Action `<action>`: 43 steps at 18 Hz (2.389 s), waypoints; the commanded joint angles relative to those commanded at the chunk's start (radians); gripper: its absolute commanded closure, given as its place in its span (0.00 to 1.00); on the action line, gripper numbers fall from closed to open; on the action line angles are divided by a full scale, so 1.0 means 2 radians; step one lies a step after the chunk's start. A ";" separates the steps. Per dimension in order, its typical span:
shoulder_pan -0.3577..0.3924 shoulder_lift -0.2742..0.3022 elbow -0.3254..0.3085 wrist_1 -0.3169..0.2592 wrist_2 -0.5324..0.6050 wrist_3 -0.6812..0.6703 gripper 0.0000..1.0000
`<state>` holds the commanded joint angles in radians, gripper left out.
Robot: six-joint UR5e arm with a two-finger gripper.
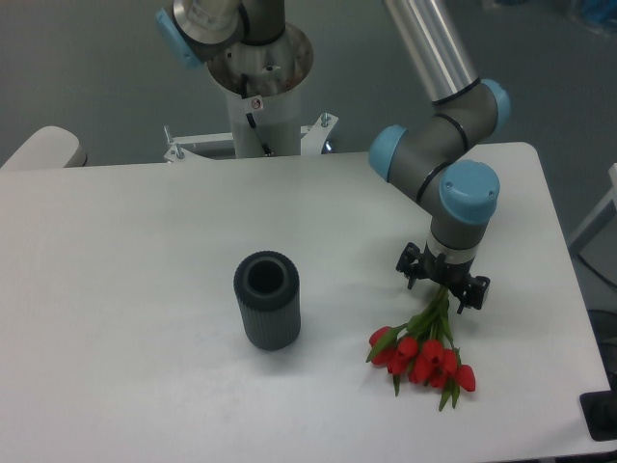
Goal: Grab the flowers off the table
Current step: 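Lower the open gripper down around the tulip stems, then close the gripper on the tulip stems, then lift the gripped tulips up off the table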
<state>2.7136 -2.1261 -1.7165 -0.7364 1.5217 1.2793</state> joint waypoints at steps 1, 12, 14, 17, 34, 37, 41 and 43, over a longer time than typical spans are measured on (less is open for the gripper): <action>-0.001 -0.001 0.000 0.002 0.000 0.000 0.05; -0.005 -0.003 0.013 0.002 0.000 0.001 0.64; -0.005 -0.003 0.015 0.002 0.000 0.001 0.72; -0.005 -0.002 0.020 0.002 0.000 0.002 0.73; -0.058 0.034 0.178 -0.080 -0.183 -0.049 0.73; -0.050 0.036 0.183 -0.080 -0.260 -0.066 0.76; -0.043 0.046 0.183 -0.080 -0.314 -0.068 0.76; -0.041 0.048 0.183 -0.080 -0.337 -0.068 0.76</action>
<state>2.6308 -2.0295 -1.3499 -0.8958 0.8485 1.1428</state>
